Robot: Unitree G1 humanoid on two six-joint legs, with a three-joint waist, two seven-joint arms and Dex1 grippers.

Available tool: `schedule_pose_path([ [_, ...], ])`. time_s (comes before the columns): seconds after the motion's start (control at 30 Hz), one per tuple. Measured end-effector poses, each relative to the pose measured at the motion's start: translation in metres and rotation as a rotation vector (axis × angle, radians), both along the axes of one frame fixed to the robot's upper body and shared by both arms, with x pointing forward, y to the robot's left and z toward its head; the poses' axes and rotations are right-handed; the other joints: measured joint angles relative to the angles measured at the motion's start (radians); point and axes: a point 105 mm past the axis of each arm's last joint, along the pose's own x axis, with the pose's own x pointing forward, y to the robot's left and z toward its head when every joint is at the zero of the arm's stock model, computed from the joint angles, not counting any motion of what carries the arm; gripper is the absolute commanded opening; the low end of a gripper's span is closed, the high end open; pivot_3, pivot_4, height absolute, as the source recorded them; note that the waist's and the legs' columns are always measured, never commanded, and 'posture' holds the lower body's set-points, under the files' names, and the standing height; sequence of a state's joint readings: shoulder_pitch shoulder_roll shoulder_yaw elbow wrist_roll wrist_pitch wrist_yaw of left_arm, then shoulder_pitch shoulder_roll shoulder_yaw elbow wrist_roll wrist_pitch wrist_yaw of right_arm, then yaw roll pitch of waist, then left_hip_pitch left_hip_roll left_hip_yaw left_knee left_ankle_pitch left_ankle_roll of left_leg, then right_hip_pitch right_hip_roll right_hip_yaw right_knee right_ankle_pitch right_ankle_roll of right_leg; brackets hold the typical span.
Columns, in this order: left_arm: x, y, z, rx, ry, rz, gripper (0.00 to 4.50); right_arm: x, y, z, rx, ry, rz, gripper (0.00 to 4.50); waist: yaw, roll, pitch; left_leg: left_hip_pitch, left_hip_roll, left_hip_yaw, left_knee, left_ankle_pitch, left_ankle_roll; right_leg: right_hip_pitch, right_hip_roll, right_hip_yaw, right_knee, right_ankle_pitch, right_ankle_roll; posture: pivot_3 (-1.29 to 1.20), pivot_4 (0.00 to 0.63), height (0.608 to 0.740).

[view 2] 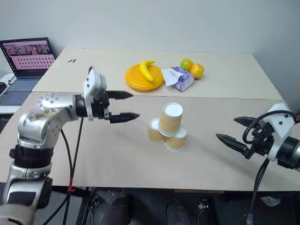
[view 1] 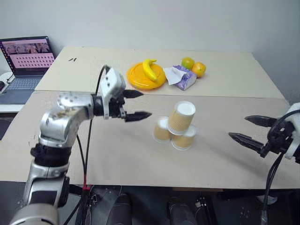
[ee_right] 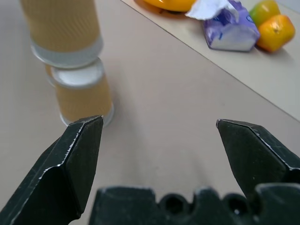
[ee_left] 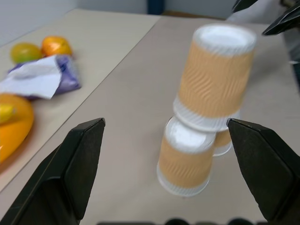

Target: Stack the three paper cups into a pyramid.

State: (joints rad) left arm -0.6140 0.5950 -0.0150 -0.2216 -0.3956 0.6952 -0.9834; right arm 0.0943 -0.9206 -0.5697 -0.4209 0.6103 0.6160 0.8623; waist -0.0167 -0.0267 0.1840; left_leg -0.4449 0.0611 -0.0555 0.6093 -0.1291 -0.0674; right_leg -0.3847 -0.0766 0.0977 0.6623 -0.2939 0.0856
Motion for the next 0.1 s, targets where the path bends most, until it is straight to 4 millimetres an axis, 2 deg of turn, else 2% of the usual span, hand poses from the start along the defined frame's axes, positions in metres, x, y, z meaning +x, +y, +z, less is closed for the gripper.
schedule_pose_path([
  [0.1,0.0046,0.003,-0.013,-0.053,-0.002,0.083,4.44,0.0024,-0.0019,-0.0005,0.025,-0.015,-0.005,4.5,0.001,0.0,0.0,0.0,0.0,0.0,0.0,0.0,0.0,0.0,0.0,0.0,0.0,0.0,0.0,0.0,0.15,0.732],
])
